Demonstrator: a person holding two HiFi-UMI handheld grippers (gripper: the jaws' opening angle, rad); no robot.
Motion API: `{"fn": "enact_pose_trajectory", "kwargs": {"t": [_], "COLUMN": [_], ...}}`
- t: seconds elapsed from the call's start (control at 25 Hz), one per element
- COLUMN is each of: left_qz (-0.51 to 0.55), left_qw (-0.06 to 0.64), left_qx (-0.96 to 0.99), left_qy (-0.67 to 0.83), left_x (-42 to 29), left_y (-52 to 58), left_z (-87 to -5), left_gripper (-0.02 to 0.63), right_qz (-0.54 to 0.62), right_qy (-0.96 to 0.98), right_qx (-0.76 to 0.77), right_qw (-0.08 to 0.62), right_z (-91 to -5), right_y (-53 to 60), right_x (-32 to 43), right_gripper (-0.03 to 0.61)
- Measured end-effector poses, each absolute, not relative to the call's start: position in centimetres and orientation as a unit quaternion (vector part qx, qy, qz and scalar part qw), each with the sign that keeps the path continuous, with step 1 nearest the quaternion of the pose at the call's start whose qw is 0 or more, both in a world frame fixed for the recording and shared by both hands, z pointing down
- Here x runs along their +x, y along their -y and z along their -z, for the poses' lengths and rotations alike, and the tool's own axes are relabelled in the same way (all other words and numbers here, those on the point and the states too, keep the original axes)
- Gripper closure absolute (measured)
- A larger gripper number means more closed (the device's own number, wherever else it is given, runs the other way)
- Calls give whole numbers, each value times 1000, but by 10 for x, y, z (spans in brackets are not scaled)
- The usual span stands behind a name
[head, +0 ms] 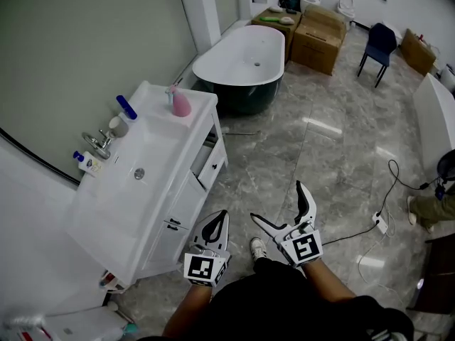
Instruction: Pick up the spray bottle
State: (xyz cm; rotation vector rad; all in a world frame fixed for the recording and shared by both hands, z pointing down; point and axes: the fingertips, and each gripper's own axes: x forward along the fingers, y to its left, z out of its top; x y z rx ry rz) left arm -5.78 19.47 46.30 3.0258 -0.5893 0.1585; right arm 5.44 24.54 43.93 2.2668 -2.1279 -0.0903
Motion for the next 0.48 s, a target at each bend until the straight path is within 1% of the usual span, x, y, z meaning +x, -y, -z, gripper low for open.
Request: {"fn": "enact_pose_trajectory", "kwargs": {"t": [0.28, 0.48], "left_qz": [-57, -60], "left_qw": [25, 5], "left_qx": [975, 970], "left_qy": [211, 236], "left_x": [-17, 3], "left_y": [-153, -127], "left_z": [-460, -454], "left_gripper": [618, 618], "right_qz": [17, 12], "right_qy": [705, 720], "right_qx": [709, 694], "right_qw": [21, 28], "right_z": [-447, -457], "right_y": [-198, -169], "right_x": [95, 116], "right_gripper": [-14, -14]}}
